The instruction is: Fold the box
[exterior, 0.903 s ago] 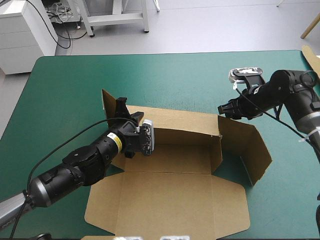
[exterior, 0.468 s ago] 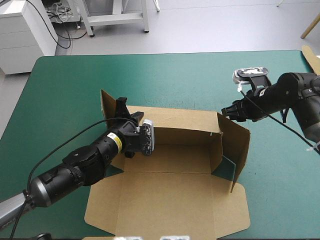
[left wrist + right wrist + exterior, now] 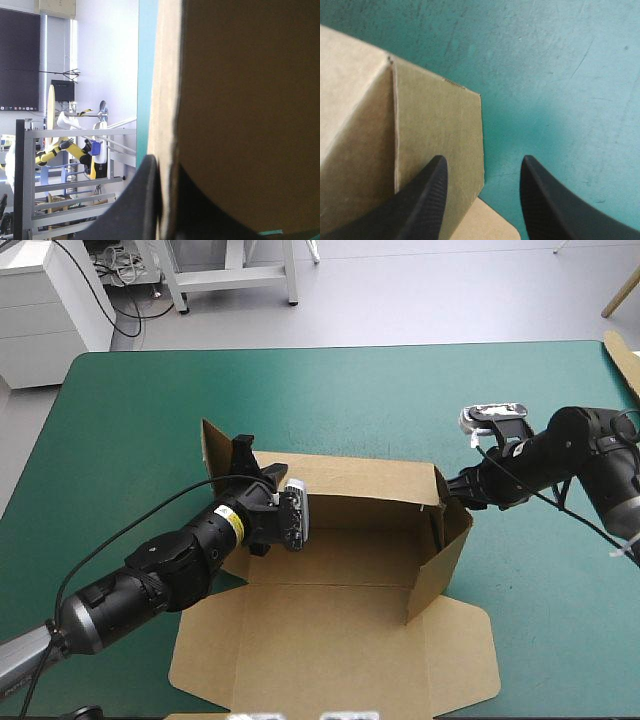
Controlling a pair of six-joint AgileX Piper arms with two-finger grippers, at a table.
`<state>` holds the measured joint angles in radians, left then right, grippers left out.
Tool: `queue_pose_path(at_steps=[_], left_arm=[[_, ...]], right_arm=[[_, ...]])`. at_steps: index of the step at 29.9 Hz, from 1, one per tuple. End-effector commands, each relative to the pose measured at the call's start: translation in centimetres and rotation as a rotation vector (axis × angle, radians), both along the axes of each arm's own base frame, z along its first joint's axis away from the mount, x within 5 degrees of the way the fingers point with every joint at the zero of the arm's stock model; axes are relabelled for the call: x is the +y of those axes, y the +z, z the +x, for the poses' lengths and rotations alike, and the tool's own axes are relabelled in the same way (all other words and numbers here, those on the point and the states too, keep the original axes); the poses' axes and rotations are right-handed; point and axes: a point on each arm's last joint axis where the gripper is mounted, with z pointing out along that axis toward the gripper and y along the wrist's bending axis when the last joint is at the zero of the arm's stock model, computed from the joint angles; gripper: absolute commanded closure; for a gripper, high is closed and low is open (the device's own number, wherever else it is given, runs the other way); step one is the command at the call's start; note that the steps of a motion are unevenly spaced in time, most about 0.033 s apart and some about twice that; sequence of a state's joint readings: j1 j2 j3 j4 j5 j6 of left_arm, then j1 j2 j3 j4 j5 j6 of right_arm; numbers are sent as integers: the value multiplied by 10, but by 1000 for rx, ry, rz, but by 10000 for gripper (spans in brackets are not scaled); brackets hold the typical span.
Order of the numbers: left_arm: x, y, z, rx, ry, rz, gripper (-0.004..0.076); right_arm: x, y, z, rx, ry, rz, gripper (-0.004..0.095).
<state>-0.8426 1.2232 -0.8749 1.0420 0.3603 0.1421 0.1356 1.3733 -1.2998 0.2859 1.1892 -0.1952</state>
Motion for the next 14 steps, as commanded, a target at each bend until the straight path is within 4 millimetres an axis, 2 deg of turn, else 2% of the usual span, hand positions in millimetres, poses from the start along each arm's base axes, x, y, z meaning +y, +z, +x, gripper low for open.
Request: queue_pose_path(at_steps=[1, 7, 14], left_arm=[[0, 12, -3, -9, 2, -58, 731], [0, 12, -3, -8, 1, -60, 731], [0, 12, -3, -5, 3, -64, 731]], right_arm=[[0, 12, -15, -66, 20, 37, 487], [4, 5, -31, -59, 81, 77, 487], [8, -1, -40, -55, 142, 120, 487]])
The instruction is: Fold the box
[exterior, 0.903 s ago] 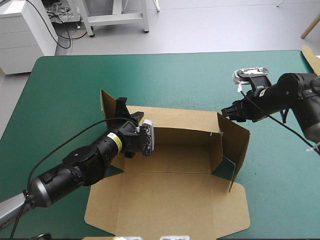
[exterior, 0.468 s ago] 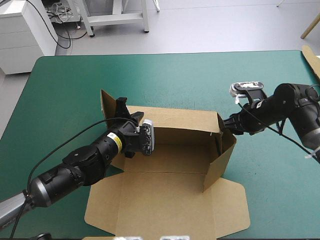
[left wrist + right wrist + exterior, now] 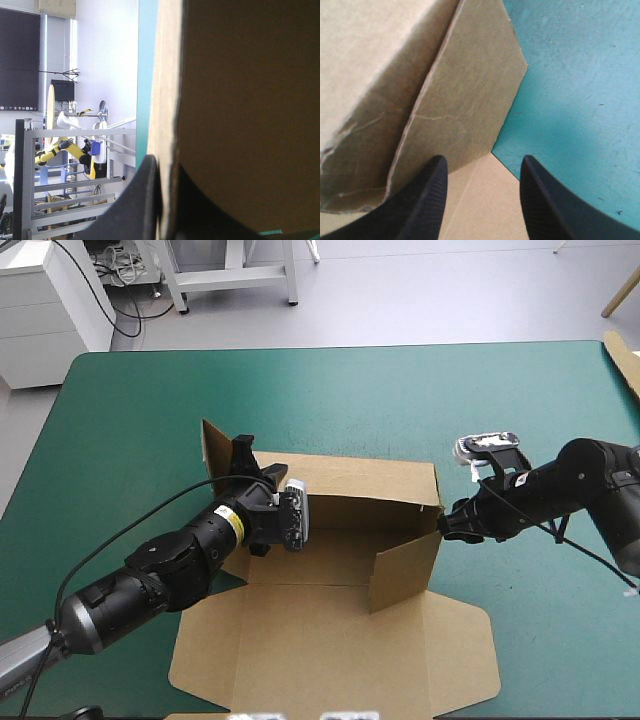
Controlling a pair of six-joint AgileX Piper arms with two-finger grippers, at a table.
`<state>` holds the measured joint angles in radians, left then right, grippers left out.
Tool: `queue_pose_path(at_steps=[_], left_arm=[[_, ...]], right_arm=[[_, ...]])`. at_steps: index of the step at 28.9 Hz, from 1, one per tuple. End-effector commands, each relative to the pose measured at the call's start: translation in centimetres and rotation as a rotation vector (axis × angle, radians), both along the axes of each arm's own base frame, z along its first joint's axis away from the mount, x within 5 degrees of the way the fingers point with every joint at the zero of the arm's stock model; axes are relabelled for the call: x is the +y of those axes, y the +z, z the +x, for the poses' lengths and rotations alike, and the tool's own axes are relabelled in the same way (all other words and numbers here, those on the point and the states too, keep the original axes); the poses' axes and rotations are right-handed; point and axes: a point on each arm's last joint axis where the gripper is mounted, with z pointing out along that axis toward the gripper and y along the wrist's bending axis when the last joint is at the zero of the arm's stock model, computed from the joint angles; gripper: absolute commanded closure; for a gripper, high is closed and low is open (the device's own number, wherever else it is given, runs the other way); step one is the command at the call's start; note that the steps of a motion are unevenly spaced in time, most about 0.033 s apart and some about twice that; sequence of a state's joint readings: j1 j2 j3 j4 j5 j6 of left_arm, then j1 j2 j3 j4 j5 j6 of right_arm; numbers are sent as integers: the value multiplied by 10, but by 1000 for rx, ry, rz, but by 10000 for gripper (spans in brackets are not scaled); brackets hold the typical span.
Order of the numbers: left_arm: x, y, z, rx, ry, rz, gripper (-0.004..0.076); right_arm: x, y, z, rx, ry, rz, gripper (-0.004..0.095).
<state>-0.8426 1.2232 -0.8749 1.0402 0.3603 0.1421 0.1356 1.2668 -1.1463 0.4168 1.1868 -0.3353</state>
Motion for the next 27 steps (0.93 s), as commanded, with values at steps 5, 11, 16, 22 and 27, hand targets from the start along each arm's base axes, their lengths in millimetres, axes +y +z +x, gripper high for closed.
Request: queue_pose_path(at_steps=[5, 11, 16, 22, 27], left_arm=[[0, 12, -3, -6, 3, -63, 731], [0, 11, -3, 16, 10, -82, 731], [-1, 11, -4, 33, 12, -94, 731], [-1, 10, -5, 56, 17, -111, 731], [-1, 7, -5, 69, 15, -92, 731]], right_arm=[[2, 6, -15, -75, 50, 49, 487], [3, 11, -28, -155, 60, 88, 487], [5, 8, -36, -218, 68, 110, 487], [20, -3, -36, -295, 91, 88, 487], [34, -5, -34, -366, 15, 29, 487]])
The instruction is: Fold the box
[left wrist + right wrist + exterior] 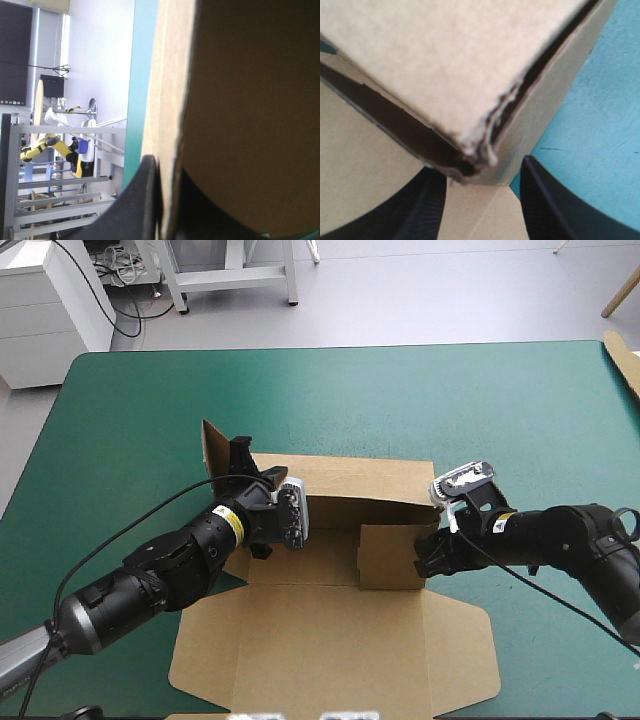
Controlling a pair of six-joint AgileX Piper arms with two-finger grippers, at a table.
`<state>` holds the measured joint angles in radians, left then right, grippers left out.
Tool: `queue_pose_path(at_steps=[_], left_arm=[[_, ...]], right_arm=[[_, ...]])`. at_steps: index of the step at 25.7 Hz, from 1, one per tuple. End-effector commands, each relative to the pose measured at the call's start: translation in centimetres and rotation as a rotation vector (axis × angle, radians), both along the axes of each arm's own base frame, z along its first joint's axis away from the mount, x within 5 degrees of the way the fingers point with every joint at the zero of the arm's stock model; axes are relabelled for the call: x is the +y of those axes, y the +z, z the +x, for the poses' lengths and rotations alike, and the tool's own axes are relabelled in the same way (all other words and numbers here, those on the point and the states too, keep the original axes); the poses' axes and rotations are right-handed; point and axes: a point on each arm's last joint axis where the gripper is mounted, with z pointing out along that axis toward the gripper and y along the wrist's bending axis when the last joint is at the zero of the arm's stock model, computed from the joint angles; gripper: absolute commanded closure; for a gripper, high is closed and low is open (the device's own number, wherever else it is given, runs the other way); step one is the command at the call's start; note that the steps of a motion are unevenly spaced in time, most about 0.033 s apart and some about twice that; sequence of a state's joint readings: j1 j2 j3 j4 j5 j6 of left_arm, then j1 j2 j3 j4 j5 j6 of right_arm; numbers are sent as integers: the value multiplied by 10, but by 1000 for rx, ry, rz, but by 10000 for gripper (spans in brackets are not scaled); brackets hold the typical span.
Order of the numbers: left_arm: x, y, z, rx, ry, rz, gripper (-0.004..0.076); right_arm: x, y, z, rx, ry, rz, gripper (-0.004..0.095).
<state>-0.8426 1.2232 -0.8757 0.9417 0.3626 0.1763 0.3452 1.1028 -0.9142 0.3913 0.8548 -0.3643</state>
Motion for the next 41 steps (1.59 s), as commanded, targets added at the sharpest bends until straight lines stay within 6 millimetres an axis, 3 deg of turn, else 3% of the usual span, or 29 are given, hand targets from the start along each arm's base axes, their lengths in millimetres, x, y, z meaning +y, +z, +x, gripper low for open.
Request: queue_pose_path(at_steps=[1, 11, 16, 22, 27, 34, 37, 41], left_arm=[[0, 10, -4, 13, 4, -53, 731], [-1, 8, -6, 43, -8, -55, 731], [-1, 8, -6, 42, -10, -56, 731], [-1, 8, -6, 42, -10, -56, 731], [-1, 8, -6, 42, -10, -56, 731], [-2, 8, -6, 43, -13, -56, 722], [-2, 7, -6, 50, -8, -59, 647], [-1, 7, -6, 51, -5, -56, 430]], right_arm=[[5, 15, 3, -125, -114, 17, 487], [23, 16, -3, -159, -197, 35, 489], [34, 4, 2, -122, -206, -18, 498], [45, 4, -3, -161, -242, -33, 625], [51, 4, -8, -153, -232, -19, 917], [50, 4, -8, -156, -243, -17, 928], [51, 5, -8, -158, -242, -15, 928], [53, 7, -7, -173, -241, 24, 928]])
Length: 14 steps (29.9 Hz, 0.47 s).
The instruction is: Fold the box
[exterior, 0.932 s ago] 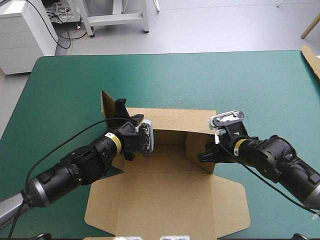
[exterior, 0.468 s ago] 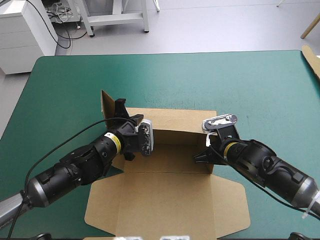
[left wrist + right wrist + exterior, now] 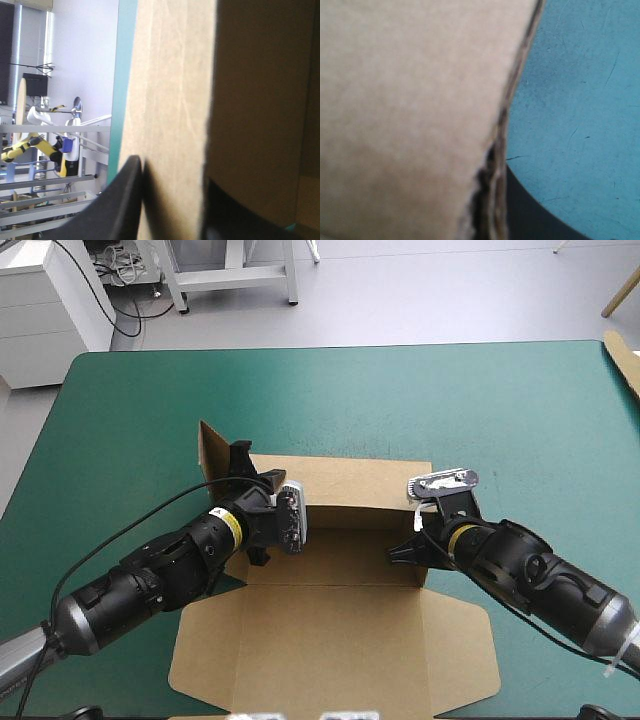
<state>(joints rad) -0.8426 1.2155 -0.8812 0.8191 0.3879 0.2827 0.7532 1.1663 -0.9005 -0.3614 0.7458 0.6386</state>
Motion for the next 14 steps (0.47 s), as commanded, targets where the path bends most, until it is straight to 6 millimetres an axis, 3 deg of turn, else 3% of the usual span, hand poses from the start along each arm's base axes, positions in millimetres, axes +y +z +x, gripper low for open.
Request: queue_pose_path(at_steps=[1, 4, 14], left_arm=[[-3, 8, -4, 11, -6, -65, 370], [-5, 8, -8, 13, -17, -60, 278], [-7, 25, -50, 7, -92, -59, 282]], right_arm=[[8, 21, 1, -119, 58, 103, 928], [6, 21, 3, -130, 44, 96, 928], [5, 15, 13, -132, 8, 58, 928]])
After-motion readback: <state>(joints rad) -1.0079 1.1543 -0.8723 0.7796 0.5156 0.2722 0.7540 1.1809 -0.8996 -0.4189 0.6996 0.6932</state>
